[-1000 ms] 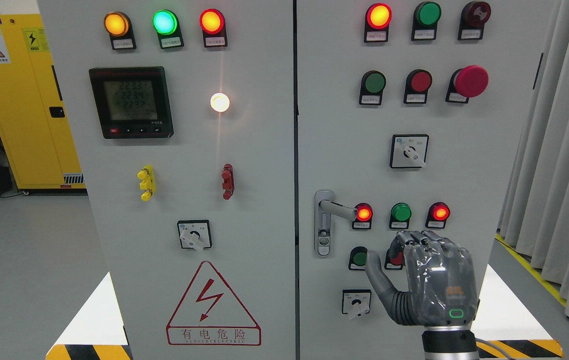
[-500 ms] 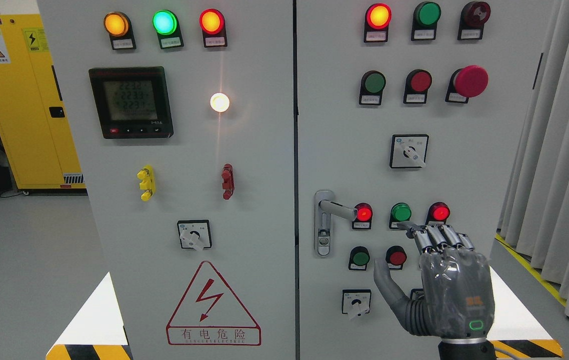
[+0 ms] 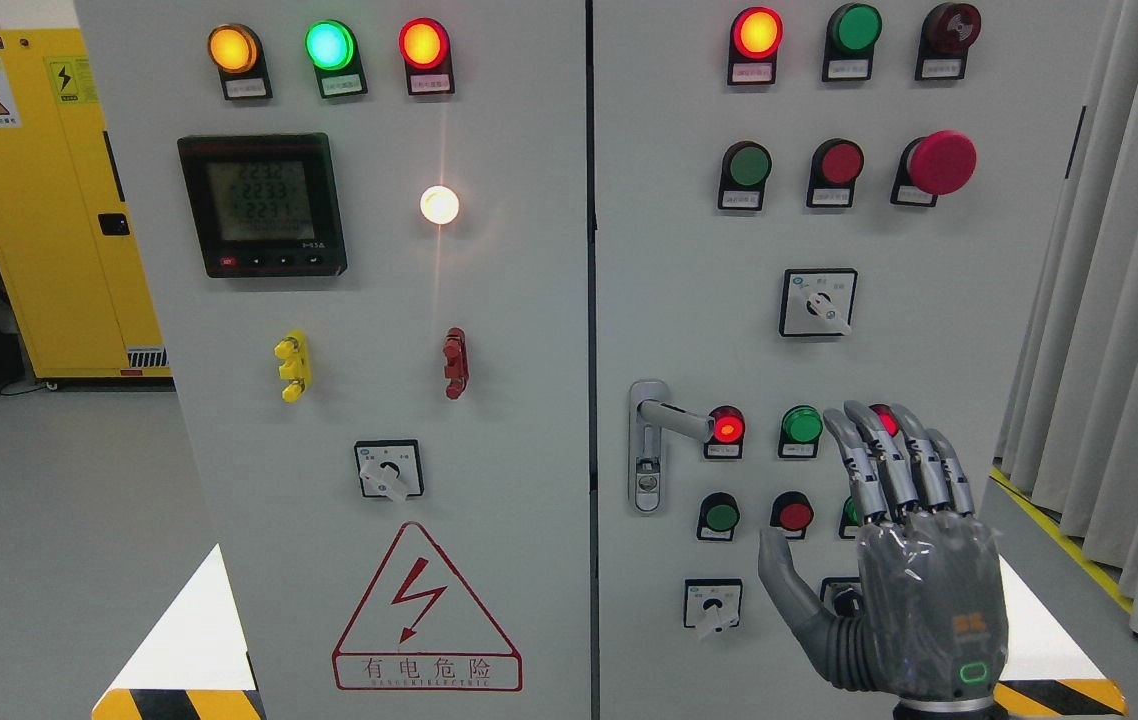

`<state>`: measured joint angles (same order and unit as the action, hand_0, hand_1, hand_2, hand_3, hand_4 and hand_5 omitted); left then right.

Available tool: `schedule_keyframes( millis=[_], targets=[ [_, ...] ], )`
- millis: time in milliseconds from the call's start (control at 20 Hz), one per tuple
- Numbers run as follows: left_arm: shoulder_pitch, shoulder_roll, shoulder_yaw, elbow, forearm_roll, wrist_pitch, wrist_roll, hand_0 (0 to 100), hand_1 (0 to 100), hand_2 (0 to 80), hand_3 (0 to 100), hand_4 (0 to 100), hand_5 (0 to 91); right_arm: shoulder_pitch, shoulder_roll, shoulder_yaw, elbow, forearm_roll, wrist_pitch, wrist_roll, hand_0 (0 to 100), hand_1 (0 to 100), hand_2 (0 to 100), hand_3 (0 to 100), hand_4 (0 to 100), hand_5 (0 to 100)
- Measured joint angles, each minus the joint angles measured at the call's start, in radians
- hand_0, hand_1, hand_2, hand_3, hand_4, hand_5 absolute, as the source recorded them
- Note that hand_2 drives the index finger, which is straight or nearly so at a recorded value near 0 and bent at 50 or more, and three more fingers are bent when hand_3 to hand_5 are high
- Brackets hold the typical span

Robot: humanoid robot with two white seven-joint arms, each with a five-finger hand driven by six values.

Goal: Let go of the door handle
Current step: 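Withdraw the open right hand away from the handle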

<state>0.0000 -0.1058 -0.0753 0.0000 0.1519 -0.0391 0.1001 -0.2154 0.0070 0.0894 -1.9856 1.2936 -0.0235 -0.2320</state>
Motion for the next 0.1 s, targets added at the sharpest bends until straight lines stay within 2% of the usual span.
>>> schedule_keyframes(
  millis=[100],
  targets=[
    [0.0,0.0,0.0,0.0,0.0,0.0,0.0,12,56,0.0,0,0,0.0,0.009,0.004,-0.003,-0.005,-0.003,-0.013,-0.004,51,30,0,0,0,0]
  ],
)
